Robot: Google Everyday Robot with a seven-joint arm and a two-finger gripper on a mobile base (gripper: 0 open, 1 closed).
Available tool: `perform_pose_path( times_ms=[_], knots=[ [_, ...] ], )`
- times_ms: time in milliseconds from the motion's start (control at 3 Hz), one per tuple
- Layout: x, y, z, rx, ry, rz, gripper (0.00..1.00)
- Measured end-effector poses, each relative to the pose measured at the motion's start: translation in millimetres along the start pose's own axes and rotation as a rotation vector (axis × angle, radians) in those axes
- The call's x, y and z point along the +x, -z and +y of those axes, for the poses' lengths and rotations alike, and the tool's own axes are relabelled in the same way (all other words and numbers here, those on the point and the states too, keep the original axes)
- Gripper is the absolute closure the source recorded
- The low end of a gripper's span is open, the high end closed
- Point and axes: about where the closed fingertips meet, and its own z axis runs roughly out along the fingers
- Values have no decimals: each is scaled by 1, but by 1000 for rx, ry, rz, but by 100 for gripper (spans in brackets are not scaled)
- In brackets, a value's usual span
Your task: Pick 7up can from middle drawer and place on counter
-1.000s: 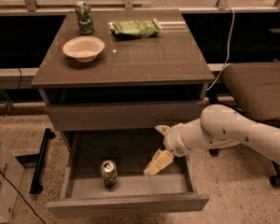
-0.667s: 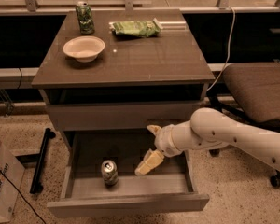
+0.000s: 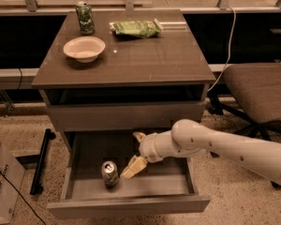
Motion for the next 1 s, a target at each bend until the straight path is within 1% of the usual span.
perform_pose_path(
  times_ms=[333, 667, 1000],
  knots=[
    [17, -37, 4, -38, -41, -22, 0],
    [60, -88, 2, -132, -79, 22, 0],
    [126, -153, 0, -314, -176, 115, 0]
  ],
)
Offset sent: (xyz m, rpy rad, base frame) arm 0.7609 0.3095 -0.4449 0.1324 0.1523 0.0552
